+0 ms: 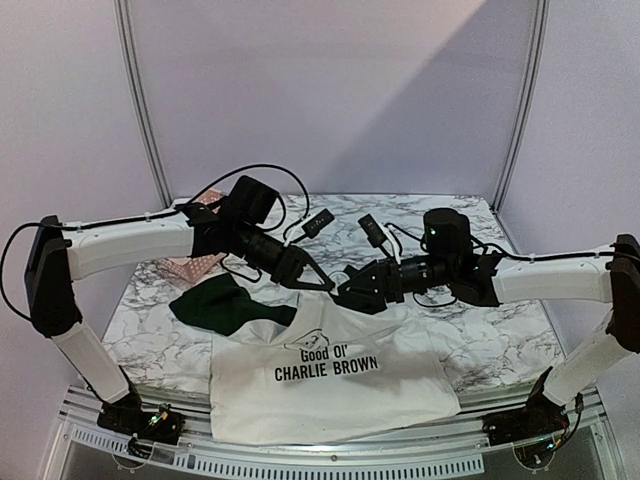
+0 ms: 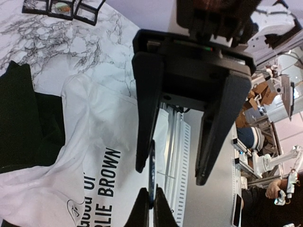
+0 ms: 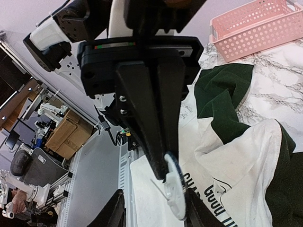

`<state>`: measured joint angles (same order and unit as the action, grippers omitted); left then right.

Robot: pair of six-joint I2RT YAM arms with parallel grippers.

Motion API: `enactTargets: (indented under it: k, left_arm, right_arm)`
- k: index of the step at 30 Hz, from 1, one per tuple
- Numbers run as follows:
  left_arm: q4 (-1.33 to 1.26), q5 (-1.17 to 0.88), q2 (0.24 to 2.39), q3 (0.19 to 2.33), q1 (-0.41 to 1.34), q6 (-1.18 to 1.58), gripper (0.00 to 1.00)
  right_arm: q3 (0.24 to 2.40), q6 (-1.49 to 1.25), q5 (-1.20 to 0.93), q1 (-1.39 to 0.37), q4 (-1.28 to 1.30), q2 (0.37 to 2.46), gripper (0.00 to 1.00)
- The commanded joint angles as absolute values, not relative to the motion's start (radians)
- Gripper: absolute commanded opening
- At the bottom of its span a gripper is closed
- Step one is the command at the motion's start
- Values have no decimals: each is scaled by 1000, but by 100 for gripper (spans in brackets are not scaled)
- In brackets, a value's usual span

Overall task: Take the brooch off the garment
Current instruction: Pass from the right arm to the left, then close the brooch securely.

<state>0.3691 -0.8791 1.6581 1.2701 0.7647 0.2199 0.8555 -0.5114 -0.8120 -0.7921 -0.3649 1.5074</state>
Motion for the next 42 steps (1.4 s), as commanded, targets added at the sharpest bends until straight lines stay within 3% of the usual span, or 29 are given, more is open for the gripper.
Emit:
enactTargets:
  k: [1,7,21,42]
  left_arm:
    - [240,-907,1621,1236,730,317,0]
    - [193,-923,1630,1224,718,372,0]
    - [191,-937,1625,1223,724,370,0]
    - [226,-939,1625,1233,746,337,0]
  right_arm:
    - [813,-532,-803,-798,-425,1476,44]
    - [820,-530,-758,-802,-412,1463,46]
    - [860,-529,-678,-802,-410,1475,41]
    - [876,-584,-601,-802,-423,1522,18]
